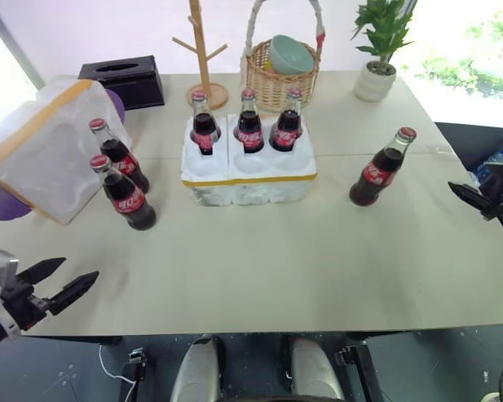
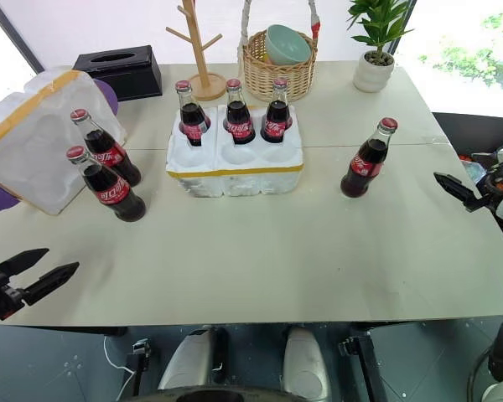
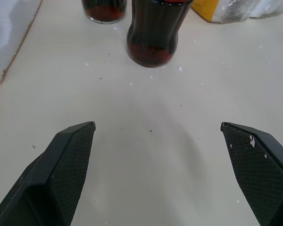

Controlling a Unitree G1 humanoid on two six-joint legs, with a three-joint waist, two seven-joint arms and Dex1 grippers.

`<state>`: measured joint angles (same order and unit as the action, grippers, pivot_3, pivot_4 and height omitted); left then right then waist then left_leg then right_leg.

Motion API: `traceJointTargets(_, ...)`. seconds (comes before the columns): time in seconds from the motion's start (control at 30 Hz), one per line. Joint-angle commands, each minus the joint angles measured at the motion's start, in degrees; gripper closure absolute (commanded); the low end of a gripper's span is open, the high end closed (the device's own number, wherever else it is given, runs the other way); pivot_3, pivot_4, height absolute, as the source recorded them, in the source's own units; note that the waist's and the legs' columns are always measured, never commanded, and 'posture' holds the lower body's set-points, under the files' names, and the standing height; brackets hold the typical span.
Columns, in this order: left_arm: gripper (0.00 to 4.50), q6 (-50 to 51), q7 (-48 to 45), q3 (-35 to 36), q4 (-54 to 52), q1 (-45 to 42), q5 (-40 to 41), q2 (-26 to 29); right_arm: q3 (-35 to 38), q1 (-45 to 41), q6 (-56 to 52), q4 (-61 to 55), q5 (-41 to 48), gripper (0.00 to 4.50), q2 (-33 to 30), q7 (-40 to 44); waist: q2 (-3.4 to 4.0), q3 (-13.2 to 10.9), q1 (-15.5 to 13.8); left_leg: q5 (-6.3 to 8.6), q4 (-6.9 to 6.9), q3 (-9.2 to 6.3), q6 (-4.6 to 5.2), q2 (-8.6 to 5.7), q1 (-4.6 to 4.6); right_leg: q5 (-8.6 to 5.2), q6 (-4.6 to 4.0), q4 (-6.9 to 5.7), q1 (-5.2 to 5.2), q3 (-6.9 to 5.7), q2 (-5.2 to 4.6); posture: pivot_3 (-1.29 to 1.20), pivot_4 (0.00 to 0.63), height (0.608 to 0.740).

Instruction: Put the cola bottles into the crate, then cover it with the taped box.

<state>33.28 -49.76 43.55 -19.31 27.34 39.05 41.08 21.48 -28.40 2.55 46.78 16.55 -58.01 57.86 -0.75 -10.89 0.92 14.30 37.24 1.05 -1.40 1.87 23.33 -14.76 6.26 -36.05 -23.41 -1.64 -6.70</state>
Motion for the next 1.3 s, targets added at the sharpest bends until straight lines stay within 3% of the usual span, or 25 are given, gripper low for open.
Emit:
traceJointTargets(0.03,0.05,-2.22,0.24,-0.79,-0.09,0.64,-3.28,1.2,1.73,-0.82,1.34,-0.18,0.63,0.0,-1.9,-0.1,0.0,0.0,0.0,0.0,0.0,0.0,0.0,0.0,0.0,0.0,0.0,0.0,0.0,0.0,0.0,0.0,0.15,0.736)
traceJointTargets(0.63,0.05,-0.97,1.69,0.01,1.93,-5.2,-0.33,0.49,1.99,-0.25,-1.94,-0.41,2.46,0.0,-1.78,1.85,0.0,0.0,-0.13,0.0,0.02,0.0,0.0,-0.01,0.0,0.01,0.01,0.0,0.03,0.01,0.0,0.0,0.15,0.736)
traceJointTargets(0.83,0.05,3.76,3.6,-0.29,-0.85,-11.36,5.5,2.67,2.28,-4.97,-17.12,-10.59,8.66,0.0,-10.18,12.44,0.41,-0.04,-0.13,0.0,0.03,0.01,0.0,-0.01,0.01,0.1,0.19,-0.04,-0.01,0.03,-0.01,0.0,0.15,0.736)
traceJointTargets(0.97,0.05,4.45,5.06,-3.06,0.67,-17.65,5.21,4.76,0.48,-8.98,-28.51,-20.3,14.27,0.0,-15.9,20.74,0.45,-0.04,-0.1,0.0,-0.02,-0.03,0.0,0.02,-0.02,0.06,0.11,-0.07,-0.03,0.0,0.03,0.0,0.15,0.736)
traceJointTargets(1.17,0.05,-1.39,7.81,-10.63,6.71,-26.93,-1.47,3.83,0.05,-14.73,-46.28,-38.73,26.82,0.0,-17.08,22.25,0.4,-0.02,-0.14,0.0,-0.01,-0.01,-0.01,0.02,-0.02,0.04,0.06,-0.07,-0.03,0.02,0.02,0.0,0.15,0.736)
traceJointTargets(1.3,0.05,-3.6,9.01,-14.39,7.83,-29.33,-3.7,1.21,1.01,-15.53,-52.17,-47.53,32.71,0.0,-15.64,19.78,0.38,-0.02,-0.28,0.0,-0.03,-0.01,-0.01,0.02,0.04,0.13,0.23,-0.07,-0.08,0.01,0.02,0.0,0.15,0.736)
